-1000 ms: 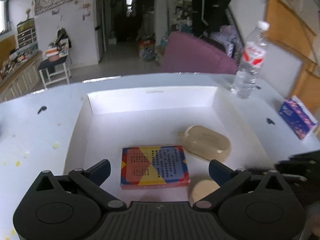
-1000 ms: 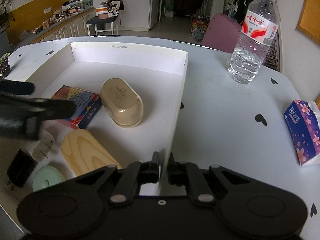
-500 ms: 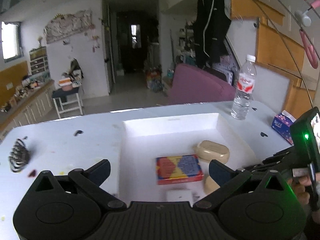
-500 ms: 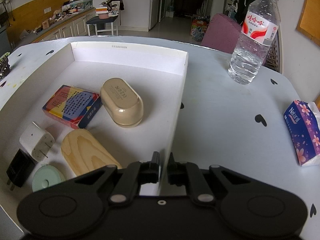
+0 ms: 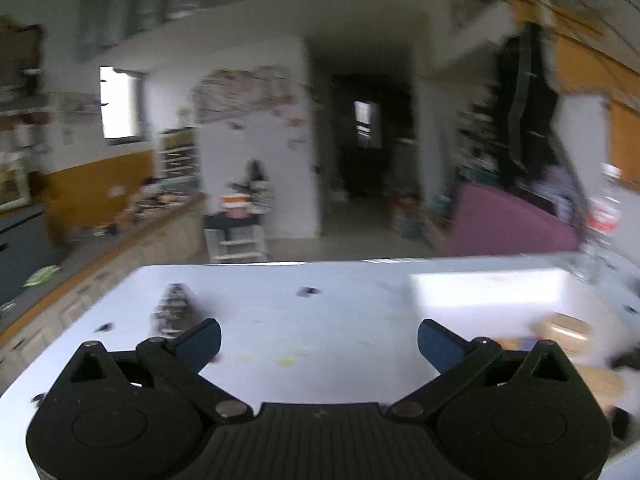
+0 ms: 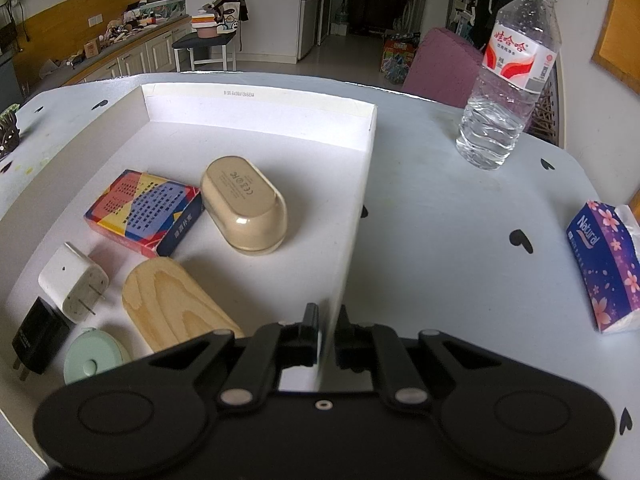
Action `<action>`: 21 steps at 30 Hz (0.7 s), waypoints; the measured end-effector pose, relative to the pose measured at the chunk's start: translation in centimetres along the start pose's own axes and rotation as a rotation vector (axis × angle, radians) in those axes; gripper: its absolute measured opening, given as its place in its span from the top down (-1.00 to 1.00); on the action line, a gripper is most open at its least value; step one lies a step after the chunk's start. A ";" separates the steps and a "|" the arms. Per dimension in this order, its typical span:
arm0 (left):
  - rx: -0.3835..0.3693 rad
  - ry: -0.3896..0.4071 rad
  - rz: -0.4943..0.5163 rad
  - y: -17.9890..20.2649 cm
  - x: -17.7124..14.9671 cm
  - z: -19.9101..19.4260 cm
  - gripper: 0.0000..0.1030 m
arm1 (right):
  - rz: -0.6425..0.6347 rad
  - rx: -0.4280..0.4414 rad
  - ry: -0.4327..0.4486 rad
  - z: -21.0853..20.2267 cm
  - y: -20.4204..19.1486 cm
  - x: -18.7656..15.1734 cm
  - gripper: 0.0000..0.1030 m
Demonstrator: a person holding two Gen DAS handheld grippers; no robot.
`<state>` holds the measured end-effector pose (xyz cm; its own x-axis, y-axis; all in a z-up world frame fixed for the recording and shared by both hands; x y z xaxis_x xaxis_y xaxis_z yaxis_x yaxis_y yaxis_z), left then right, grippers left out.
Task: Organize rigid objects
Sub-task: 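Move the left tool to the dark hair claw clip and grasp it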
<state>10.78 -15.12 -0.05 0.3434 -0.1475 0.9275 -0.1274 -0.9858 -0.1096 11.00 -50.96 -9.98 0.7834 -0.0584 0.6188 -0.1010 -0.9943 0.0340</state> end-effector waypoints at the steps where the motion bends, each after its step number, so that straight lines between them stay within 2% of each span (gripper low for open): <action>1: 0.030 0.008 -0.018 -1.0 -0.2 0.4 -1.00 | -0.001 0.000 0.000 0.0 0.0 0.0 0.81; 5: 0.155 0.046 -0.065 -4.7 -0.9 2.4 -0.99 | -0.001 -0.001 0.000 -0.1 0.0 0.0 0.81; 10: 0.273 0.092 -0.135 -7.5 -1.0 6.1 -0.98 | -0.011 -0.007 0.004 -0.2 -0.1 0.1 0.81; 15: 0.315 0.075 -0.236 -9.0 -0.6 10.7 -0.96 | -0.008 -0.004 0.004 -0.1 0.1 0.1 0.81; 21: 0.373 0.061 -0.332 -10.6 -0.8 14.2 -0.79 | -0.011 -0.006 0.006 -0.2 0.0 0.0 0.81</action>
<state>25.10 -5.70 -4.74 0.2529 0.1729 0.9519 0.3243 -0.9421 0.0850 10.89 -50.99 -9.83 0.7811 -0.0466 0.6227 -0.0959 -0.9943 0.0459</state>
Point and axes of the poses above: each gripper's, at about its wrist camera, not at the fingertips, and z roughly the way its jaws point, y to its right, x to its top, the point moved 5 cm from there along z, roughly the way its jaws point, and after that the axes turned 2 degrees about z, right-handed, at the moved point
